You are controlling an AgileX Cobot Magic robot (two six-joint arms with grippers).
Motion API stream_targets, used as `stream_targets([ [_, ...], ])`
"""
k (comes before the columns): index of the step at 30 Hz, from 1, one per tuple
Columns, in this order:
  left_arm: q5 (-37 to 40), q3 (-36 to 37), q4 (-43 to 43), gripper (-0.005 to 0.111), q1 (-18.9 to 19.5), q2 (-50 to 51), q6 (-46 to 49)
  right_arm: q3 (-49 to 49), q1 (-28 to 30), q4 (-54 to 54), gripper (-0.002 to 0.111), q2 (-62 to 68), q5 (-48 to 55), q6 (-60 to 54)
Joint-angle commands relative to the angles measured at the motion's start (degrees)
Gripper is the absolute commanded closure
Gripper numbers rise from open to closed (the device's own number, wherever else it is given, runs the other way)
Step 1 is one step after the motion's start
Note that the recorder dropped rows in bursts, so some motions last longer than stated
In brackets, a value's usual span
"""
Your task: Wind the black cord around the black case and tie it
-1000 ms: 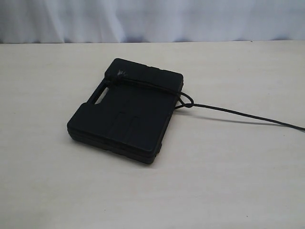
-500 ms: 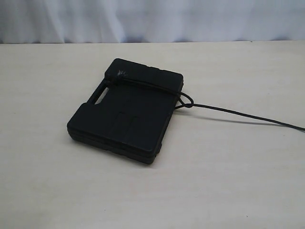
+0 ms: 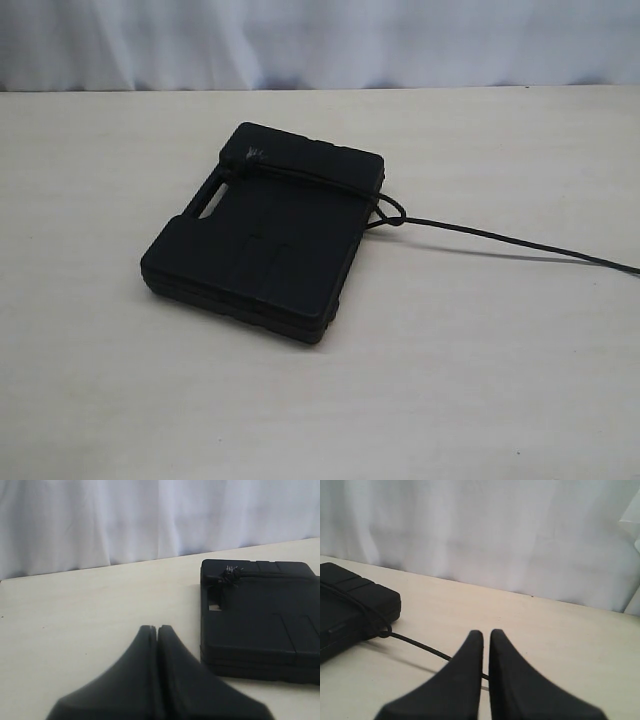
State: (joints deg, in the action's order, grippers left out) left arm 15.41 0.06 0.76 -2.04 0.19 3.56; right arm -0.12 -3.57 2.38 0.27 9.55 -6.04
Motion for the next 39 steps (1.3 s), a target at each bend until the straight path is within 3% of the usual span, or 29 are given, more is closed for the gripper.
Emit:
stream_targets([
  [1, -0.62, -0.06, 0.54, 0.107, 0.0, -0.19, -0.37, 0.12, 0.65, -1.94, 0.104, -0.27, -0.97, -0.37],
  [8, -0.51, -0.06, 0.52, 0.107, 0.0, -0.19, -0.37, 0.12, 6.14, -1.94, 0.104, -0.27, -0.97, -0.37],
  [31, -1.04, -0.06, 1.26, 0.107, 0.11, -0.19, -0.37, 0.12, 6.15, -1.94, 0.104, -0.27, -0.6, -0.37],
  [39, -1.23, -0.06, 1.39, 0.107, 5.47, -0.19, -0.37, 0.12, 6.15, -1.94, 0.104, -0.27, -0.6, -0.37],
])
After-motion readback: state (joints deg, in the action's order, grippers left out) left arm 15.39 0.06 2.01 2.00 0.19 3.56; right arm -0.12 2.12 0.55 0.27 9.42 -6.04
